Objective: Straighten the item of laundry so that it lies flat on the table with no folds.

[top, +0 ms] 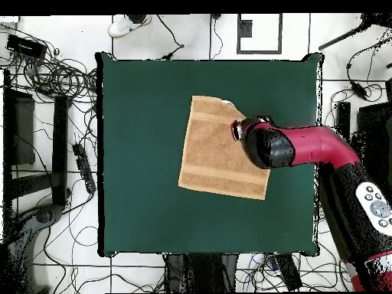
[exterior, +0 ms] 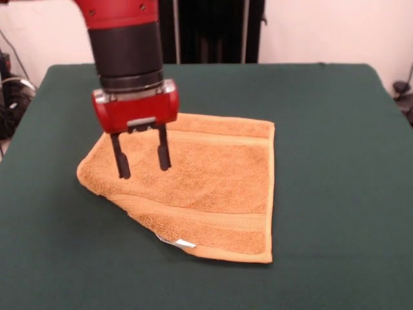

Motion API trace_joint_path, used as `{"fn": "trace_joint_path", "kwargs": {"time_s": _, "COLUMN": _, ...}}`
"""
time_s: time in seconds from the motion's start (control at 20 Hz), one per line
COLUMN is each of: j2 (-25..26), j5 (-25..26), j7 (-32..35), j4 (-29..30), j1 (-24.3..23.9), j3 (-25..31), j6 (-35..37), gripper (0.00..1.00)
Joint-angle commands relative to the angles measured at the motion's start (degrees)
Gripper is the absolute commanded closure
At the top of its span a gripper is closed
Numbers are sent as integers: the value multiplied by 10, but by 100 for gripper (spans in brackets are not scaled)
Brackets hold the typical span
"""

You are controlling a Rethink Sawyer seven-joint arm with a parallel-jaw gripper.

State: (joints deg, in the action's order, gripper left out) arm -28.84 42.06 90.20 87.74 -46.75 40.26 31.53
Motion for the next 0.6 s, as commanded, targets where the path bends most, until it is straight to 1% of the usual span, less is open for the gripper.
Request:
{"fn": "trace_joint_path", "kwargs": {"time_s": 0.05, "j2": 99, "j5": -38, "j7": -179, "j4": -24, "j1": -2, "j3": 64, "j6": 100, "gripper": 0}}
{"fn": "trace_joint_path", "kwargs": {"time_s": 0.2, "j2": 126, "j5": -44, "j7": -203, "j4": -32, "j1": -14, "j3": 71, "j6": 123, "gripper": 0}}
{"fn": "trace_joint_path", "kwargs": {"time_s": 0.3, "j2": 139, "j5": -46, "j7": -191, "j4": -34, "j1": -20, "j3": 69, "j6": 124, "gripper": 0}}
{"fn": "trace_joint_path", "kwargs": {"time_s": 0.35, "j2": 146, "j5": -42, "j7": -196, "j4": -34, "j1": -25, "j3": 71, "j6": 121, "gripper": 0}}
{"fn": "trace_joint_path", "kwargs": {"time_s": 0.55, "j2": 148, "j5": -29, "j7": -204, "j4": -27, "j1": -34, "j3": 82, "j6": 115, "gripper": 0}}
{"fn": "trace_joint_path", "kwargs": {"time_s": 0.6, "j2": 152, "j5": -37, "j7": -194, "j4": -24, "j1": -39, "j3": 86, "j6": 117, "gripper": 0}}
